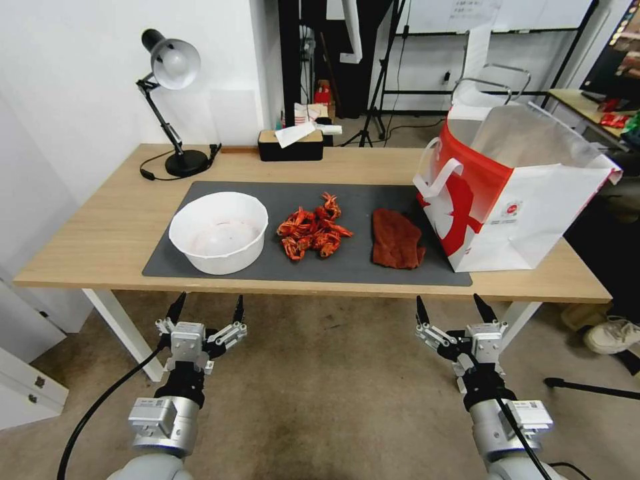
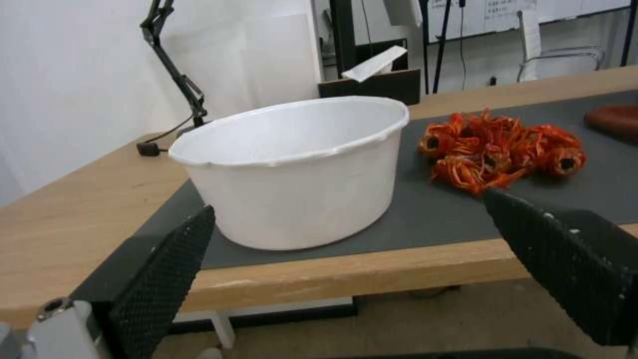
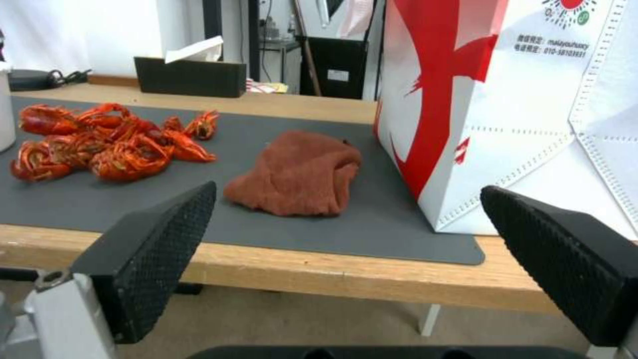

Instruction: Sweep shrimp from table into container with towel, then put container into takeout bag.

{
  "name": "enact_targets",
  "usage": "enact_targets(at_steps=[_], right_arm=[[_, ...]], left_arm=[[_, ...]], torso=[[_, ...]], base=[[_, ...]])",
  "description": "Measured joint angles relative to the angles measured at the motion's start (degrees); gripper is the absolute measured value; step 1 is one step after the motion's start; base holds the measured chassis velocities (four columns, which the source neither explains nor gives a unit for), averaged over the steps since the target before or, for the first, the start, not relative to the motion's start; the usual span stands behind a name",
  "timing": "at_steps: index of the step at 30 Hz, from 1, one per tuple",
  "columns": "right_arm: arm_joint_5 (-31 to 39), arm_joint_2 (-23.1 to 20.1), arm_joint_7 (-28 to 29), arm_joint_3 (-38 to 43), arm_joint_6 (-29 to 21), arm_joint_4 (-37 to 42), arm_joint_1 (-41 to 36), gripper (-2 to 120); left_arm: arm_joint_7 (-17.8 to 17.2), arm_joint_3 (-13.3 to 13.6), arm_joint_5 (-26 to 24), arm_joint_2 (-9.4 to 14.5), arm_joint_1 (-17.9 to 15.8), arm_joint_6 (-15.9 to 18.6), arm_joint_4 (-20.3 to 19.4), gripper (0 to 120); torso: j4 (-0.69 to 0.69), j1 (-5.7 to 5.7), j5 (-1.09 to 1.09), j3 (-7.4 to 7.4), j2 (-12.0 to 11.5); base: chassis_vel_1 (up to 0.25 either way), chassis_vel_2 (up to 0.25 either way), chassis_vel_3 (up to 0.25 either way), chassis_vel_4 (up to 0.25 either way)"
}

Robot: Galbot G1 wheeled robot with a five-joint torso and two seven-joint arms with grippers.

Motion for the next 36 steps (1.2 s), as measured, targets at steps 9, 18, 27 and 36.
enact_targets(at_steps=[9,18,27,36], right_arm=[[0.0,0.0,0.0,0.0,0.0,0.0,0.0,100],[0.0,0.0,0.0,0.0,0.0,0.0,0.0,100],[0.0,0.0,0.0,0.0,0.0,0.0,0.0,100],[0.0,0.0,0.0,0.0,0.0,0.0,0.0,100]], left_arm=[[0.0,0.0,0.0,0.0,0.0,0.0,0.0,100],[0.0,0.0,0.0,0.0,0.0,0.0,0.0,100],[0.0,0.0,0.0,0.0,0.0,0.0,0.0,100],[0.0,0.0,0.0,0.0,0.0,0.0,0.0,100]], torso=[[0.00,0.00,0.00,0.00,0.0],[0.00,0.00,0.00,0.00,0.0],[0.00,0.00,0.00,0.00,0.0],[0.00,0.00,0.00,0.00,0.0]], base=[[0.000,0.000,0.000,0.000],[0.000,0.000,0.000,0.000],[0.000,0.000,0.000,0.000],[0.000,0.000,0.000,0.000]])
